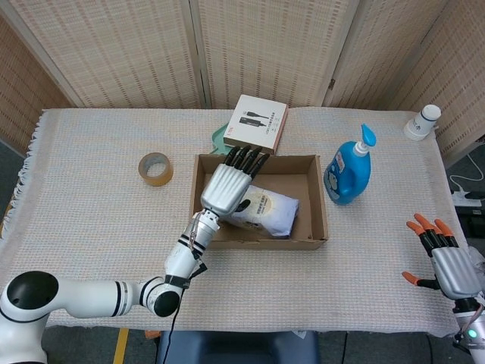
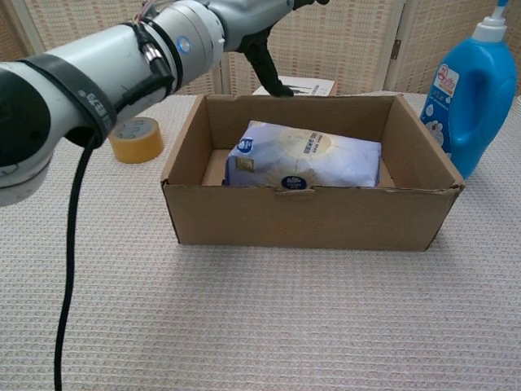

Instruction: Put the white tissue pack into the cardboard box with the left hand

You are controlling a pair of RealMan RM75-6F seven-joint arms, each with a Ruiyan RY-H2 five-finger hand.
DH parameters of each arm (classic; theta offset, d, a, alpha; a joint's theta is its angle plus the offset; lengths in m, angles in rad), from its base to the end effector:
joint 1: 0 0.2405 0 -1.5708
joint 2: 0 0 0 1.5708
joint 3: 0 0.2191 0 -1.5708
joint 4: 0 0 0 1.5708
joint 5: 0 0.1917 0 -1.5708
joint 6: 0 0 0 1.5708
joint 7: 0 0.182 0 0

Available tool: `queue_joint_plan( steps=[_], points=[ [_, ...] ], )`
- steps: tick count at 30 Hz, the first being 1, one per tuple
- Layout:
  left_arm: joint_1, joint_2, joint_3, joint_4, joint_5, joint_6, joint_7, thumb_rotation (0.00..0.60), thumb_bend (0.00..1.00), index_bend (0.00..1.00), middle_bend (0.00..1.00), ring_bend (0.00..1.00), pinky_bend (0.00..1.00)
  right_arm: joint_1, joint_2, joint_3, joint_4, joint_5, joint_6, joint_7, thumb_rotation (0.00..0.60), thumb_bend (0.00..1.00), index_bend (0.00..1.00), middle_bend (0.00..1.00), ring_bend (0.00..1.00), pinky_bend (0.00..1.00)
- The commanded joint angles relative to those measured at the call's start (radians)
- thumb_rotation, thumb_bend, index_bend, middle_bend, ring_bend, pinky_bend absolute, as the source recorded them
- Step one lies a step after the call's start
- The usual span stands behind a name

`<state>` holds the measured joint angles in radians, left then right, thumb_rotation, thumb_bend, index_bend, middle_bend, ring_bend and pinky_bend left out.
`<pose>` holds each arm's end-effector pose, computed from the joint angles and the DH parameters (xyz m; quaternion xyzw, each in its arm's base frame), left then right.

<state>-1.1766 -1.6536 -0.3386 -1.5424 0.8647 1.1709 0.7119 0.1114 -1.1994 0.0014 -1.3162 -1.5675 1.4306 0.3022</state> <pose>0.0687 0.3724 0.0112 -0.7305 -0.2246 -0.4736 0.4377 -0.3096 -0.2163 0.1446 0.6115 -0.4255 0.3955 0.5372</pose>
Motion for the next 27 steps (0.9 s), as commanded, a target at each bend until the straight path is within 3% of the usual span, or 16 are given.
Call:
queue_joint_plan(
  steps=[1,11,18,22,27],
  points=[
    [0.033,0.045,0.009,-0.038,0.009,0.019,0.000,0.600,0.18,0.00,0.00,0.00,0.08,0.000,-0.002,-0.001,0.000,-0.002,-0.001,-0.002,0.600,0.00,0.13,0.00,0.00,0.00],
    [0.239,0.308,0.084,-0.208,0.075,0.142,-0.050,0.600,0.23,0.00,0.00,0.00,0.14,0.000,-0.009,-0.010,-0.006,-0.017,0.004,-0.024,0.600,0.00,0.13,0.00,0.00,0.00],
    [0.454,0.467,0.225,-0.290,0.173,0.258,-0.132,0.600,0.23,0.00,0.00,0.00,0.15,-0.002,-0.011,-0.017,-0.015,-0.029,0.009,-0.038,0.600,0.00,0.13,0.00,0.00,0.00],
    [0.582,0.480,0.316,-0.260,0.263,0.351,-0.196,0.600,0.23,0.00,0.00,0.00,0.15,-0.003,-0.009,-0.021,-0.020,-0.037,0.015,-0.036,0.600,0.00,0.13,0.00,0.00,0.00],
    [0.726,0.423,0.393,-0.135,0.350,0.459,-0.255,0.600,0.23,0.00,0.01,0.00,0.15,-0.003,-0.005,-0.028,-0.031,-0.052,0.021,-0.035,0.600,0.00,0.13,0.00,0.00,0.00]
  ],
)
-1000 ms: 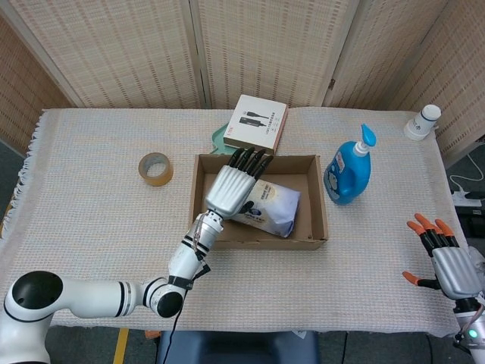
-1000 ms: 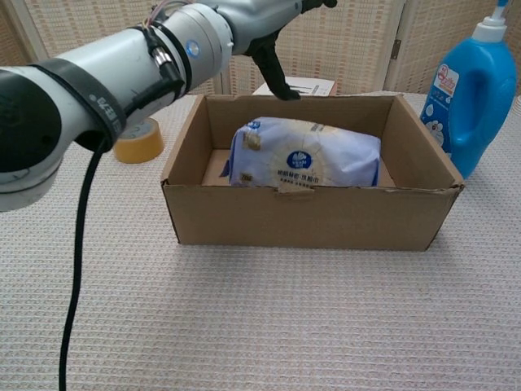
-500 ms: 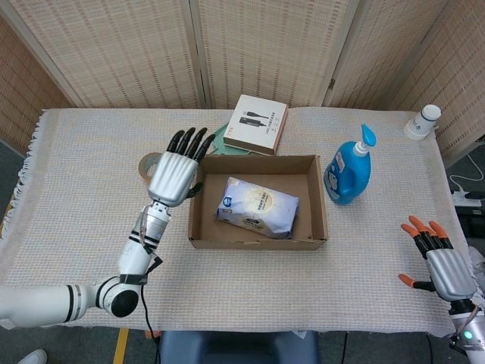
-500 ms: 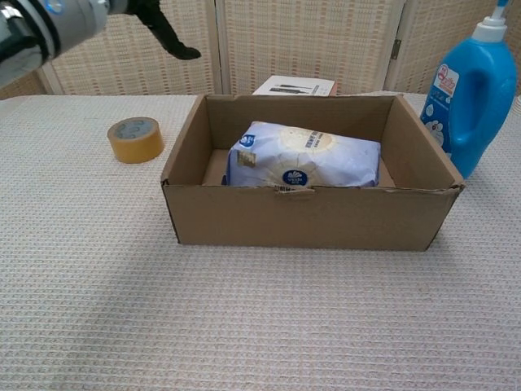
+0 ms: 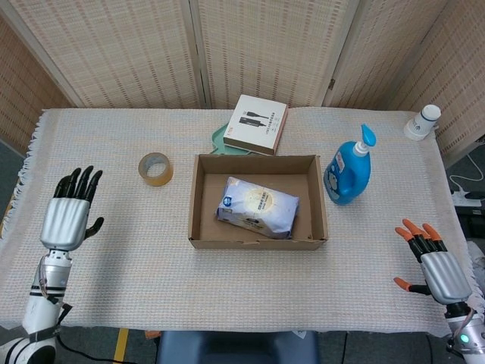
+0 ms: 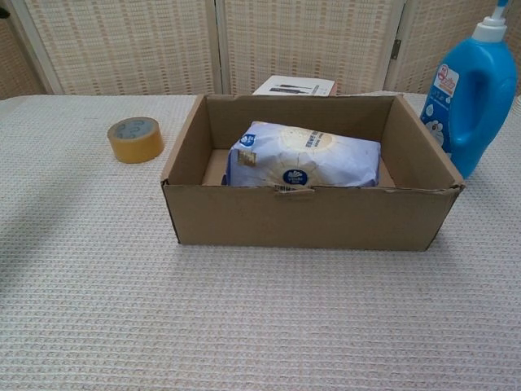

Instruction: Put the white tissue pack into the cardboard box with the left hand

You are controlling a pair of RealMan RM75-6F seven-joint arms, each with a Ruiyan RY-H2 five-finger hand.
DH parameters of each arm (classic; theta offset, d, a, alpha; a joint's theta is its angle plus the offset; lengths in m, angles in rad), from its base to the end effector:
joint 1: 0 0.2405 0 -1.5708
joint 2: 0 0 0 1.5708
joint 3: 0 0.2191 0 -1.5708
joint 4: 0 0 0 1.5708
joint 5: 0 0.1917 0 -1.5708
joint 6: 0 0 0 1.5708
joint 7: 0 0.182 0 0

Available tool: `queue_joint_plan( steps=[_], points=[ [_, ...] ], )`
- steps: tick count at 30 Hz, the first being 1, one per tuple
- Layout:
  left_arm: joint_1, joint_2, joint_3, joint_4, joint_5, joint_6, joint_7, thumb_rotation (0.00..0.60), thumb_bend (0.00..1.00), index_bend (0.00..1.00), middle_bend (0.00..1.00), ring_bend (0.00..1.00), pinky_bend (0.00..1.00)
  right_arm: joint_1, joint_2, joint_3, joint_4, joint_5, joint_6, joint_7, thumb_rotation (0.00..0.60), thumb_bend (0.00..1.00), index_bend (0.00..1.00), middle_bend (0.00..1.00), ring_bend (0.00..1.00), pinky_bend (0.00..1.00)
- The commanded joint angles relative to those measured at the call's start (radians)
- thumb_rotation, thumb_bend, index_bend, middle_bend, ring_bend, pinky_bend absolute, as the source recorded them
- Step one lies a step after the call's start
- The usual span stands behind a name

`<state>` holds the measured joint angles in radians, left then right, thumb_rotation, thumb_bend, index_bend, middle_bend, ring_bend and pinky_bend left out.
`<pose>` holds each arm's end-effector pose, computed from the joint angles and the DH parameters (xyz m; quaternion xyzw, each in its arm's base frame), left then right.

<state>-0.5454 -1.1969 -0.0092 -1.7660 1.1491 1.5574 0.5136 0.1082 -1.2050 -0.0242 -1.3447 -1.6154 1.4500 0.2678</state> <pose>-0.1790 0.3050 0.1441 -0.6333 -0.2555 -0.3592 0.6361 -0.2978 -0.2087 0.1331 0.6308 -0.4190 0.3978 0.5179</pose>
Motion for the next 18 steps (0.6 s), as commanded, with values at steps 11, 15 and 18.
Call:
queue_joint_plan(
  steps=[11,15,18],
  points=[
    [0.219,-0.088,0.052,0.322,0.123,0.089,-0.214,0.600,0.23,0.00,0.02,0.00,0.15,-0.002,-0.006,-0.014,-0.007,-0.021,0.008,-0.028,0.600,0.00,0.13,0.00,0.00,0.00],
    [0.238,-0.086,0.041,0.350,0.150,0.079,-0.241,0.600,0.23,0.00,0.02,0.00,0.15,-0.003,-0.010,-0.011,-0.004,-0.014,0.005,-0.036,0.600,0.00,0.13,0.00,0.00,0.00],
    [0.243,-0.086,0.040,0.353,0.159,0.076,-0.246,0.600,0.23,0.00,0.02,0.00,0.15,-0.003,-0.010,-0.012,-0.003,-0.014,0.005,-0.037,0.600,0.00,0.13,0.00,0.00,0.00]
  ],
)
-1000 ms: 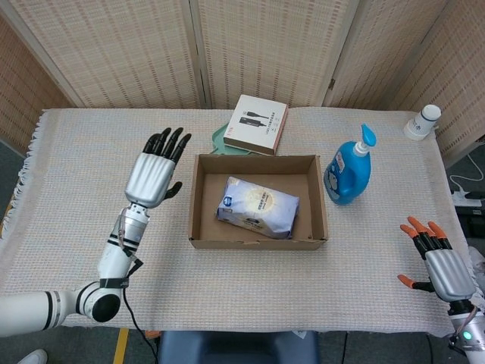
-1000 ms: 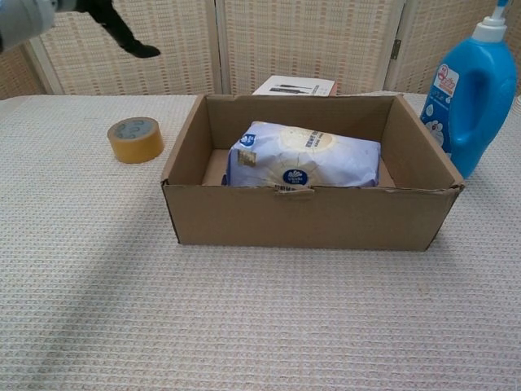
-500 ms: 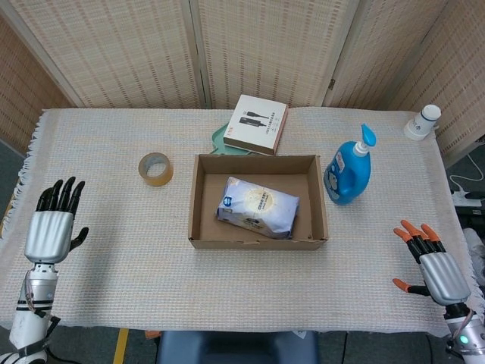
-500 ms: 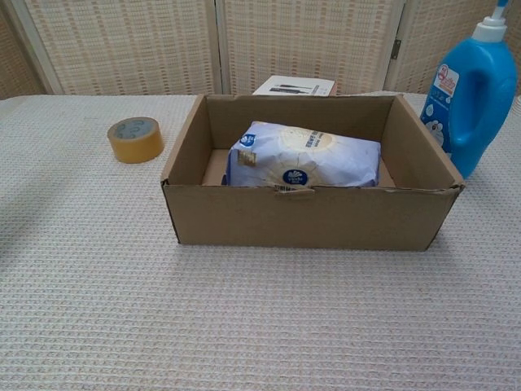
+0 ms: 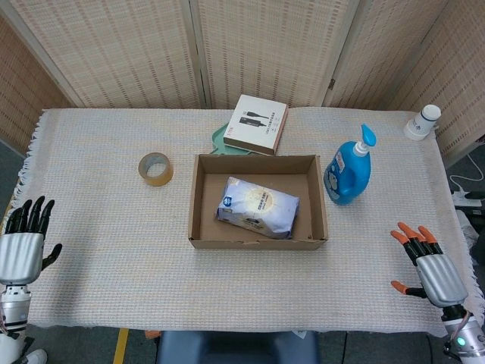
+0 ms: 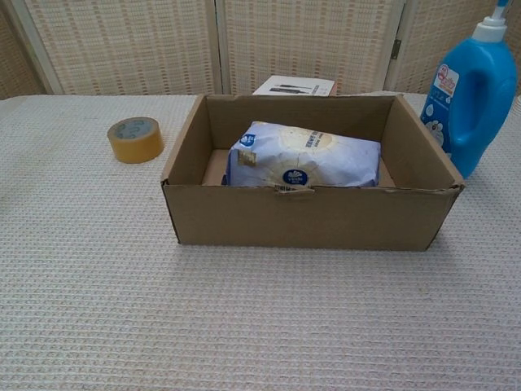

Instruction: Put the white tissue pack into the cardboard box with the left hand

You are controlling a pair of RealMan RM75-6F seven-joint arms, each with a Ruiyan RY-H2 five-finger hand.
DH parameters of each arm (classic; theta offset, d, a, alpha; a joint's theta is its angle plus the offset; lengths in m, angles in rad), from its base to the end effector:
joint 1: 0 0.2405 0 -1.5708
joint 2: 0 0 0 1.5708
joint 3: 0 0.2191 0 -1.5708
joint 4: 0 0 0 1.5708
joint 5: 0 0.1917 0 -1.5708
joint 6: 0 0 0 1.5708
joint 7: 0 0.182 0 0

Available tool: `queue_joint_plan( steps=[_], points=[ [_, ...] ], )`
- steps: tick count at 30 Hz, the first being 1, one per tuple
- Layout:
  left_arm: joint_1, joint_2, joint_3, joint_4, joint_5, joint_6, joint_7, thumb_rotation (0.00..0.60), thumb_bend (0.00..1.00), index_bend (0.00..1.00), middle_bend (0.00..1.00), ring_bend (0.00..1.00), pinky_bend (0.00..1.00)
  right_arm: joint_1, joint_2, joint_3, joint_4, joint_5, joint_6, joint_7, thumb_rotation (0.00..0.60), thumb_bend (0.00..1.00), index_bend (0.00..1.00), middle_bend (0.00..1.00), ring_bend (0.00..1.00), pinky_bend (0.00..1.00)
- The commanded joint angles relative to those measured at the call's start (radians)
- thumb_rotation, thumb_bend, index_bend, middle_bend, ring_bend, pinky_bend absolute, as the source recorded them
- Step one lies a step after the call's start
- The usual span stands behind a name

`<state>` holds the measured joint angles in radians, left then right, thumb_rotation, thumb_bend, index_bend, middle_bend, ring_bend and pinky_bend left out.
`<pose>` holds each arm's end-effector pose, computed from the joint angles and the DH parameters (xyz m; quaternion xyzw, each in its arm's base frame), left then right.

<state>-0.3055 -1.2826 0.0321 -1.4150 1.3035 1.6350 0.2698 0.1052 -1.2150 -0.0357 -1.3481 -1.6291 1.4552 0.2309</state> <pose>-0.2659 0.2617 0.1555 -0.6062 -0.2485 -0.3429 0.6732 -0.2952 -0.2050 0.1271 0.6415 -0.4113 0.3909 0.5163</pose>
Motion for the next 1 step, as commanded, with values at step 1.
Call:
queue_joint_plan(
  steps=[1],
  points=[
    [0.005,0.001,-0.002,0.003,0.009,-0.002,-0.004,0.600,0.23,0.00,0.02,0.00,0.14,0.000,-0.001,0.000,0.000,0.000,0.000,-0.001,0.600,0.00,0.13,0.00,0.00,0.00]
  ],
)
